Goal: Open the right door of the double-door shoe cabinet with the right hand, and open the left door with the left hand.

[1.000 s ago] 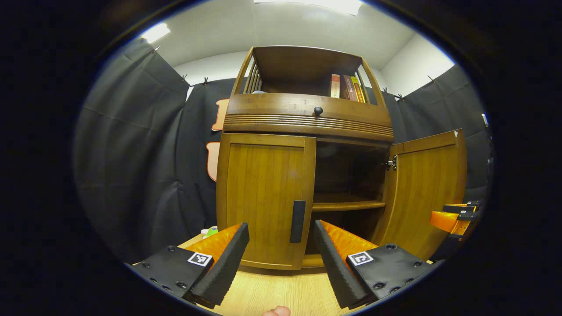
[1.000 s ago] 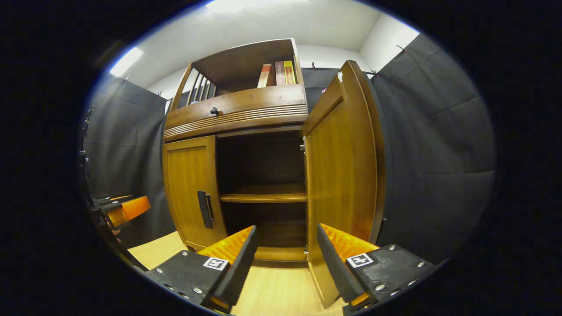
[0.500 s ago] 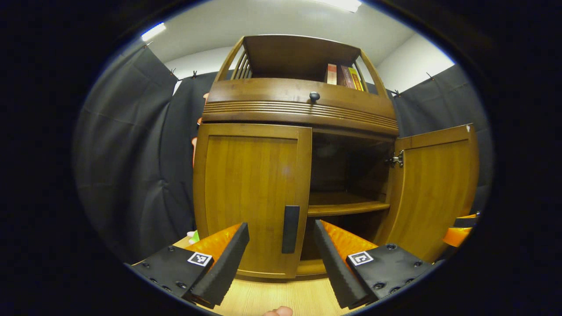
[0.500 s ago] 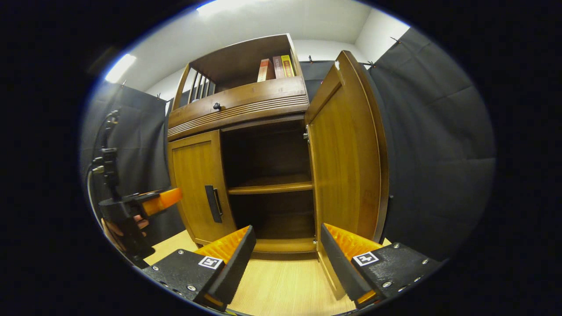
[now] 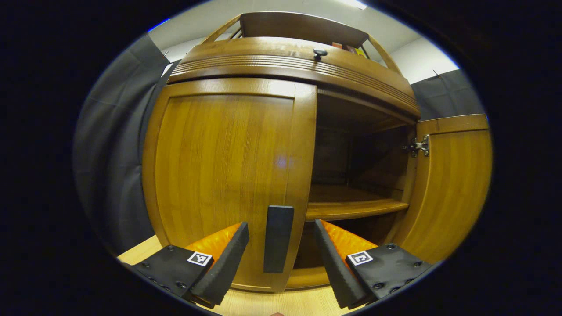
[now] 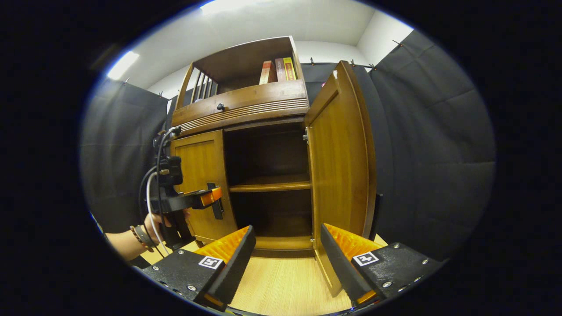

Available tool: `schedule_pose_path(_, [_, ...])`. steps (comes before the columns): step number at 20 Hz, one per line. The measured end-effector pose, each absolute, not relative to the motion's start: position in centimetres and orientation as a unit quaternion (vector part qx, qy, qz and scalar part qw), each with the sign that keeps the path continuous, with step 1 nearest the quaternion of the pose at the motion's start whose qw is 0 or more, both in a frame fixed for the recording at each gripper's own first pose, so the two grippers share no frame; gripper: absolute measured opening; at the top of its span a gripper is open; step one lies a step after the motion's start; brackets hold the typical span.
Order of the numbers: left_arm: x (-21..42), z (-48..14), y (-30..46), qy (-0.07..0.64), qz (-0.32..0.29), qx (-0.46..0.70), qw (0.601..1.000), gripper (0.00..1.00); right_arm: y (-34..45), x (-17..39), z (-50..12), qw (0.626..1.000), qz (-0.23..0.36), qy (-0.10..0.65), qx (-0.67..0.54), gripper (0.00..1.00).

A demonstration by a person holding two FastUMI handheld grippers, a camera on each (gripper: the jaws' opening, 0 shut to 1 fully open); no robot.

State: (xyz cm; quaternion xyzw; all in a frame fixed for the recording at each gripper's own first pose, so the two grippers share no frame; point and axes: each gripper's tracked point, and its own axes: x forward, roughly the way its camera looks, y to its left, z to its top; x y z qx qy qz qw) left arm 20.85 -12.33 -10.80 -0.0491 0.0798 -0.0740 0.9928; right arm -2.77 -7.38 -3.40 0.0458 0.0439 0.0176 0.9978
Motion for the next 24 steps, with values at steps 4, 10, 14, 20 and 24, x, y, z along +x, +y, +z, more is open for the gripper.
schedule_pose_path(4, [23.7,-13.0,-12.1,0.094,-0.078,-0.042,0.992,0.89,-9.1,-3.0,-3.5,0.998,-0.005,0.047,0.051,0.92])
schedule_pose_path(10, [23.8,-12.3,-12.8,0.069,-0.102,-0.055,0.991,0.71,-10.0,-2.7,-3.7,0.997,-0.018,0.051,0.057,0.92])
schedule_pose_path(14, [23.6,-12.4,-12.9,0.064,-0.094,-0.032,0.993,0.38,-10.1,-2.7,-3.9,0.997,-0.021,0.051,0.052,0.92])
schedule_pose_path(20, [23.4,-12.4,-12.8,0.072,-0.092,-0.019,0.993,0.36,-9.6,-3.0,-4.3,0.997,-0.020,0.059,0.037,0.92])
schedule_pose_path(24, [21.0,-11.8,-12.3,0.083,-0.097,-0.029,0.991,0.37,-8.3,-3.4,-4.4,0.998,-0.012,0.060,0.029,0.92])
